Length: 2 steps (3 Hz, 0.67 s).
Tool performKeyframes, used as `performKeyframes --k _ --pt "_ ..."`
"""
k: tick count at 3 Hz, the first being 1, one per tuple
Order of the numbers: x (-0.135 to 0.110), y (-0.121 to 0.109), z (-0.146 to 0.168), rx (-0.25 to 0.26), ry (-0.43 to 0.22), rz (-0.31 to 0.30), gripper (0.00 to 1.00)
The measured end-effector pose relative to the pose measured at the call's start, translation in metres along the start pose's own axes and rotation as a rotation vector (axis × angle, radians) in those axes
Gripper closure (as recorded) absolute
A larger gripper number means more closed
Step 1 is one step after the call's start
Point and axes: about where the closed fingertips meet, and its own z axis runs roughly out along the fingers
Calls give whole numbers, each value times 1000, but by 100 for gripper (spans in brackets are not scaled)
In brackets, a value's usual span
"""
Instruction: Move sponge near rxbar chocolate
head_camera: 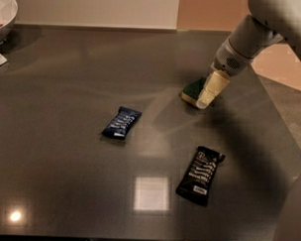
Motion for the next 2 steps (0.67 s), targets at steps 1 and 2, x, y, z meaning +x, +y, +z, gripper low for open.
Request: performKeyframes --k 1,2 --pt "0 -11 13 -2 7 20 0" --pt "0 -17 23 6 21 39 0"
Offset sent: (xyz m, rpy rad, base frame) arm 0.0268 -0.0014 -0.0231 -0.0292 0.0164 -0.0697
